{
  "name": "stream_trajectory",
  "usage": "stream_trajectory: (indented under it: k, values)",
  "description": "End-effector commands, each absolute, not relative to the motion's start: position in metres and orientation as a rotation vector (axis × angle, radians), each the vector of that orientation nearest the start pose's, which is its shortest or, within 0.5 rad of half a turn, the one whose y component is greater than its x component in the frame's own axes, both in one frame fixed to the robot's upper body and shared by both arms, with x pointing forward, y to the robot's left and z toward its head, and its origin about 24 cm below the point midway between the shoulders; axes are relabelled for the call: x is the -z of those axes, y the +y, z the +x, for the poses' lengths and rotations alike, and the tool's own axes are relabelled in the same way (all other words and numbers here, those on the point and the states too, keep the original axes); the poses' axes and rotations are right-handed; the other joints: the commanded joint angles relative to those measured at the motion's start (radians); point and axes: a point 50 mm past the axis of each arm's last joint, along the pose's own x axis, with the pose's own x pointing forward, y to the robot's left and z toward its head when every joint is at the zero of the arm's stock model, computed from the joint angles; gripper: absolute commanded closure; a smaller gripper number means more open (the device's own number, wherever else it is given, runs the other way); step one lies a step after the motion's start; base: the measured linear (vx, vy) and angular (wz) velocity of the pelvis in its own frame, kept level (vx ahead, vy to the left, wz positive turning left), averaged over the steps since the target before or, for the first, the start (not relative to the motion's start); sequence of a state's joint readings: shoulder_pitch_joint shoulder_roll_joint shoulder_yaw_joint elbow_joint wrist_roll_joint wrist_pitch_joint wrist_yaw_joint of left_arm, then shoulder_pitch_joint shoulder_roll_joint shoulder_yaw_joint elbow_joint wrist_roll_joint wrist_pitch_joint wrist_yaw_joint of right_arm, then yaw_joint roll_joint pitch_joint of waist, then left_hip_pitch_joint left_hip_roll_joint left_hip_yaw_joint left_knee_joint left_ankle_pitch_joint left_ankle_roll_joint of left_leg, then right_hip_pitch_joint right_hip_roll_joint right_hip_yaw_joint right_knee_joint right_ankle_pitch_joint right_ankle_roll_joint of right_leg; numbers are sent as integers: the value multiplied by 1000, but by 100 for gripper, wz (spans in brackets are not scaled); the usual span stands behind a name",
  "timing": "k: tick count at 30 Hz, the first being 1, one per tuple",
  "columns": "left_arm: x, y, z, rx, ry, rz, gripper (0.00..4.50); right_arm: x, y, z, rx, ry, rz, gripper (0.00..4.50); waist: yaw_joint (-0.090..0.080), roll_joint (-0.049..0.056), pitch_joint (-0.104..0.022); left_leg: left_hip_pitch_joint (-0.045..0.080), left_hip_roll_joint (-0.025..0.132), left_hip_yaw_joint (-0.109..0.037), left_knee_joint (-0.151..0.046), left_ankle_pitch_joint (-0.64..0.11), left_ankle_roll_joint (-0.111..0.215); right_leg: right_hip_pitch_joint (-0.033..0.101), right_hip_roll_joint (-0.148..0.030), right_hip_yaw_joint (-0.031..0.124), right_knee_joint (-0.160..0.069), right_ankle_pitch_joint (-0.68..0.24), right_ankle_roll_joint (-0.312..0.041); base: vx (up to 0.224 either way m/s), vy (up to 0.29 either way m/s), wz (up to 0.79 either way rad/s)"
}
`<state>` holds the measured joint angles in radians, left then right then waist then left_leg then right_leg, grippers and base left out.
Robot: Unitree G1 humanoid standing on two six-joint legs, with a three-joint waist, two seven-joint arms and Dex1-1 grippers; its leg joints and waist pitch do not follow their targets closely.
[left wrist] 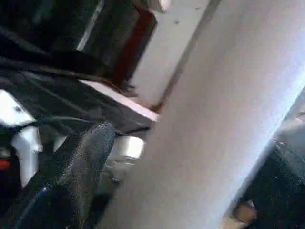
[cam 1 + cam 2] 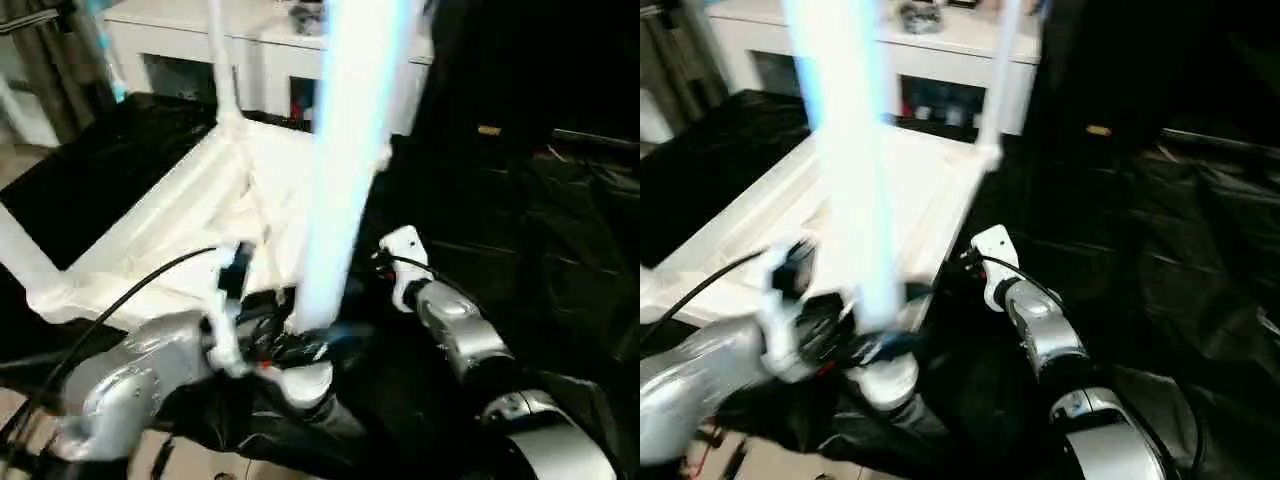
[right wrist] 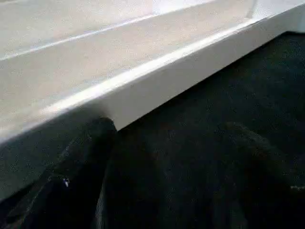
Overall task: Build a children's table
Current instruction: Rotate table base
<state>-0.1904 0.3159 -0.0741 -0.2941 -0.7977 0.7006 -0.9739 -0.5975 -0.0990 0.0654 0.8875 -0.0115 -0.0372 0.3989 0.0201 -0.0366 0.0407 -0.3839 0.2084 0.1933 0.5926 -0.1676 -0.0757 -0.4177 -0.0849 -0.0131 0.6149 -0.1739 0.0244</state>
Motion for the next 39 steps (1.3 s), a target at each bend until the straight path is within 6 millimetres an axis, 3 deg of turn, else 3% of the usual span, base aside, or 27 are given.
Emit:
stream_trajectory:
  k: [1, 4, 5, 6, 7, 8, 11, 13, 14, 15, 16, 17, 19, 21, 25, 27, 28, 30, 32, 33, 34, 35, 36, 38, 39]
  values:
    - [-115, 101, 244, 1353, 116, -410, 5, -20, -122, 346, -495, 281, -153, 70, 4, 6, -56, 23, 6, 2, -67, -273, -8, 38, -14, 15, -69, -210, -172, 0, 0, 0]
    - [-116, 85, 254, 1359, 88, -362, 5, -20, -131, 345, -495, 279, -144, 70, 16, 4, -57, 24, 6, 3, -67, -283, -14, 38, -16, 15, -72, -221, -162, 0, 0, 0]
    - [-116, 82, 255, 1369, 86, -355, 5, -20, -132, 344, -498, 278, -143, 70, 18, 10, -58, 23, 5, 3, -67, -281, -18, 39, -15, 15, -71, -211, -163, 0, 0, 0]
    - [-116, 81, 255, 1375, 86, -351, 5, -20, -133, 344, -500, 277, -143, 70, 18, 6, -60, 17, 5, 0, -67, -272, -19, 46, -18, 13, -67, -202, -167, 0, 0, 0]
    - [-116, 64, 260, 1396, 85, -340, 5, -20, -137, 341, -521, 267, -133, 70, 18, 6, -60, 18, 5, 0, -67, -271, -17, 45, -18, 13, -67, -201, -169, 0, 0, 0]
    - [-115, 56, 262, 1403, 82, -330, 5, -21, -139, 340, -528, 261, -130, 70, 17, 19, -59, 24, 4, 3, -66, -287, -13, 39, -14, 14, -75, -203, -168, 0, 0, 0]
    - [-110, 37, 268, 1397, 55, -240, 5, -24, -150, 337, -523, 238, -130, 70, 26, 9, -60, 17, 3, 1, -66, -280, 2, 49, -17, 12, -76, -202, -176, 0, 0, 0]
    - [-108, 35, 271, 1379, 37, -189, 5, -25, -154, 337, -521, 233, -131, 70, 25, 9, -63, 14, 4, -1, -65, -272, 10, 51, -21, 11, -75, -208, -171, 0, 0, 0]
    - [-104, 35, 274, 1365, 22, -128, 5, -28, -162, 335, -515, 227, -141, 70, 21, 6, -63, 6, 3, -4, -66, -255, 11, 57, -22, 9, -74, -206, -169, 0, 0, 0]
    - [-103, 37, 272, 1390, 15, -98, 5, -30, -169, 334, -517, 221, -155, 70, 21, 22, -63, 13, 4, -3, -64, -258, 11, 51, -23, 10, -75, -203, -171, 0, 0, 0]
    - [-102, 37, 272, 1391, 15, -96, 5, -30, -169, 334, -517, 220, -156, 70, 19, 17, -63, 14, 4, -2, -63, -262, 15, 50, -21, 9, -80, -201, -172, 0, 0, 0]
    - [-98, 46, 267, 1443, 59, -64, 5, -36, -184, 329, -531, 207, -180, 70, 21, 11, -65, 14, 4, -1, -62, -258, 20, 53, -20, 10, -75, -183, -184, 0, 0, 0]
    - [-96, 55, 264, 1474, 82, -40, 5, -40, -191, 325, -570, 205, -184, 70, 23, 12, -63, 12, 3, -1, -62, -245, 38, 55, -19, 9, -72, -173, -191, 0, 0, 0]
    - [-92, 64, 262, 1492, 109, -8, 5, -44, -195, 319, -629, 204, -190, 70, 20, 24, -60, 13, 5, -2, -64, -259, 41, 51, -18, 9, -73, -187, -204, 0, 0, 0]
    - [-78, 101, 264, 1523, 243, 119, 5, -53, -209, 289, -872, 256, -321, 70, 24, 24, -55, 18, 8, -4, -70, -329, 39, 47, -18, 9, -82, -267, -187, 0, 0, 0]
    - [-76, 108, 267, 1525, 276, 152, 5, -55, -214, 282, -924, 282, -339, 70, 26, 27, -53, 22, 7, -6, -72, -354, 32, 43, -17, 9, -88, -314, -176, 0, 0, 0]
    - [-74, 112, 270, 1527, 295, 180, 33, -57, -217, 277, -957, 303, -348, 70, 25, 26, -53, 21, 8, -5, -73, -360, 29, 43, -17, 9, -87, -321, -175, 0, 0, 0]
    - [-73, 115, 273, 1528, 308, 227, 41, -61, -221, 269, -997, 327, -362, 70, 31, 26, -52, 24, 10, -7, -73, -380, 25, 40, -20, 11, -90, -345, -169, 0, 0, 0]
    - [-69, 120, 277, 1531, 358, 280, 47, -65, -223, 257, -1065, 374, -370, 70, 37, 41, -51, 26, 11, -9, -75, -389, 17, 39, -22, 11, -90, -352, -170, 0, 0, 0]
    - [-66, 123, 279, 1530, 381, 306, 47, -67, -223, 252, -1095, 397, -366, 70, 39, 33, -49, 27, 10, -8, -75, -397, 20, 39, -20, 12, -95, -358, -163, 0, 0, 0]
    - [-64, 125, 283, 1518, 395, 341, 77, -69, -221, 245, -1126, 419, -361, 70, 41, 32, -51, 25, 10, -9, -76, -394, 20, 42, -22, 12, -92, -355, -163, 0, 0, 0]
    - [-61, 127, 287, 1503, 409, 374, 77, -72, -219, 239, -1155, 433, -357, 70, 43, 31, -51, 24, 11, -9, -75, -392, 21, 41, -24, 13, -92, -365, -158, 0, 0, 0]
    - [-61, 127, 287, 1503, 409, 374, 85, -72, -219, 239, -1155, 433, -357, 70, 45, 45, -50, 27, 11, -10, -77, -402, 15, 38, -24, 12, -98, -372, -157, 0, 0, 0]
    - [-60, 128, 289, 1499, 416, 377, 89, -73, -218, 237, -1162, 432, -358, 70, 43, 37, -54, 17, 8, -13, -75, -376, 12, 46, -28, 10, -90, -360, -163, 0, 0, 0]
    - [-59, 129, 291, 1491, 423, 369, 118, -74, -216, 236, -1167, 432, -352, 70, 43, 46, -52, 21, 8, -11, -75, -377, 13, 40, -27, 11, -95, -365, -168, 0, 0, 0]
